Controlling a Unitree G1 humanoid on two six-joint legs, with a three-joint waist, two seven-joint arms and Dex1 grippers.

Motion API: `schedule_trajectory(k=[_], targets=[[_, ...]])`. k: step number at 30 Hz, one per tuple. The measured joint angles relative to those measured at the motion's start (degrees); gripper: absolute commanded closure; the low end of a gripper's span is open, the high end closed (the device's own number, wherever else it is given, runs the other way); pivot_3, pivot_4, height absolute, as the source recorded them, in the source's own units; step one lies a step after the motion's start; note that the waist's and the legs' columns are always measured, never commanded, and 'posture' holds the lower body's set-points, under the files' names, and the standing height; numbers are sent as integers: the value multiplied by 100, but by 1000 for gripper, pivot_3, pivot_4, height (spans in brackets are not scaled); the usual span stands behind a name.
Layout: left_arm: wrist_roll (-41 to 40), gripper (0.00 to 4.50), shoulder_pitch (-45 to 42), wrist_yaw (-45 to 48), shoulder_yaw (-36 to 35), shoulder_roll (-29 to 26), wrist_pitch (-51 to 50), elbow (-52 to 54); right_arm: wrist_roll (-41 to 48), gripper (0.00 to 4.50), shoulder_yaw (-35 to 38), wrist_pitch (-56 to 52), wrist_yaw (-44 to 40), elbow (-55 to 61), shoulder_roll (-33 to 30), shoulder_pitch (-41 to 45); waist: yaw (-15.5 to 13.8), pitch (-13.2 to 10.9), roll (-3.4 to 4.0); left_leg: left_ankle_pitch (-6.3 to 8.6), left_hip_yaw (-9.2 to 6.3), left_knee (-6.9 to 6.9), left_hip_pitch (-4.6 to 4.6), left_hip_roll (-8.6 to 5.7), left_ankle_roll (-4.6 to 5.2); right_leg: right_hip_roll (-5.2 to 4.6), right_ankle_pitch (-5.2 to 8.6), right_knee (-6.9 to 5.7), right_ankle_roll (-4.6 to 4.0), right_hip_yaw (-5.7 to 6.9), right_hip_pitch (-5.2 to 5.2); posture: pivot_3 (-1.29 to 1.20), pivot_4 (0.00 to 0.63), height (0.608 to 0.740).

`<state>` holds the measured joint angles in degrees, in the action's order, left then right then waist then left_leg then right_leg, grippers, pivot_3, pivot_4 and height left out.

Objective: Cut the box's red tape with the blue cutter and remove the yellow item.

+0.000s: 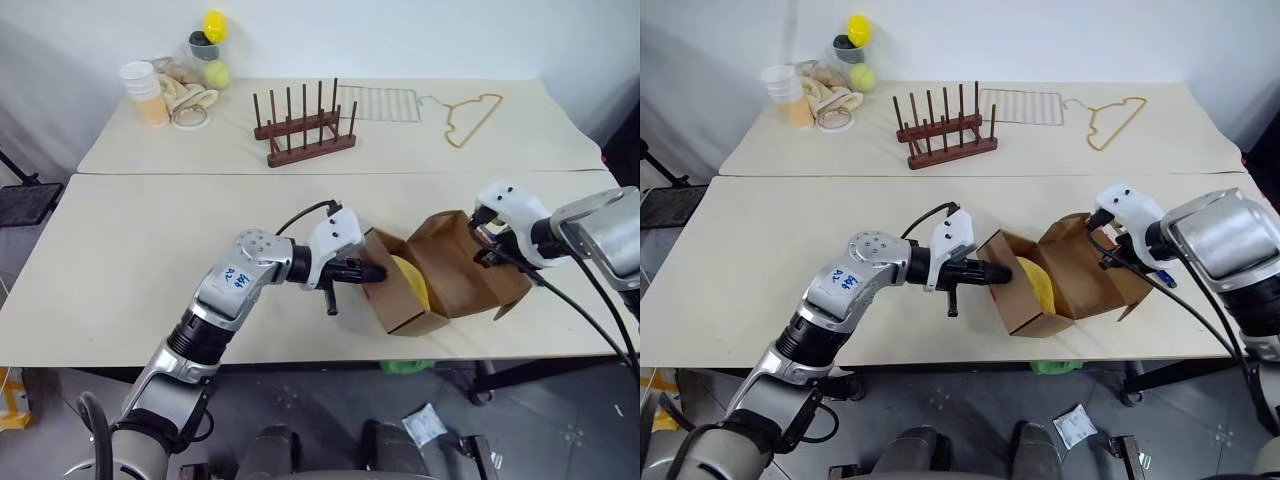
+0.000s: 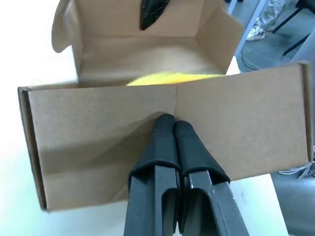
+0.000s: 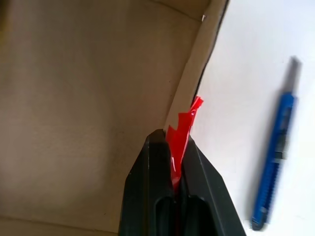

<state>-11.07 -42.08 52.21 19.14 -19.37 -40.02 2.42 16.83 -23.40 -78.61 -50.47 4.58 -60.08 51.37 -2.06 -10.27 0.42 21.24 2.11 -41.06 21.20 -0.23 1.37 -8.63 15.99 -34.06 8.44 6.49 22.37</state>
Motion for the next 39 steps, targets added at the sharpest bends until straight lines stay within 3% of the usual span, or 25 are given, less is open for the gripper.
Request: schedule_trajectory(k=[12,13,16,22,28,30,35,39], targets=[[255,4500,277,-423,157,20,-315,-477,99,4486,425,-394,373,520,448,-80,-7,-1,1,0,19,9,36,-4,0,5,-1,4,1,14,32,0,150,740],[253,4310,279,-448,148,27,-332,-476,108,4497,514,-452,442,544,525,-103,0,-1,1,0,20,9,36,-3,1,5,-1,4,1,15,32,0,150,740],[183,3753,335,-464,35,20,-483,-367,171,3913,723,-530,555,598,616,-110,29,-2,2,0,18,10,36,-2,0,5,0,3,1,15,33,0,150,740],[-8,2158,435,-291,-233,-499,-535,-67,476,2036,1585,-328,473,408,553,-292,65,-3,3,0,22,17,35,0,0,7,0,4,1,17,35,0,150,740],[-40,435,522,348,-794,-1381,791,-398,511,20,2475,2061,34,-131,573,-1401,68,-5,4,0,52,21,34,-1,0,8,0,11,1,15,35,0,150,740],[-251,38,673,724,-1157,-1604,1367,-577,563,0,2895,2939,-148,-310,775,-1602,76,-7,6,0,55,24,31,2,0,9,0,11,1,14,37,0,150,740],[-904,38,1466,1615,-2339,-2380,2193,-931,1695,0,4284,4915,-1541,-20,1379,-2058,164,-12,14,0,66,64,8,7,-1,11,0,11,1,15,39,0,150,740],[-1154,38,2144,1985,-2836,-3067,2003,-877,1899,0,4397,5422,-2220,375,1127,-2439,169,-18,2,0,63,63,4,6,0,7,0,13,1,16,31,0,150,740]])
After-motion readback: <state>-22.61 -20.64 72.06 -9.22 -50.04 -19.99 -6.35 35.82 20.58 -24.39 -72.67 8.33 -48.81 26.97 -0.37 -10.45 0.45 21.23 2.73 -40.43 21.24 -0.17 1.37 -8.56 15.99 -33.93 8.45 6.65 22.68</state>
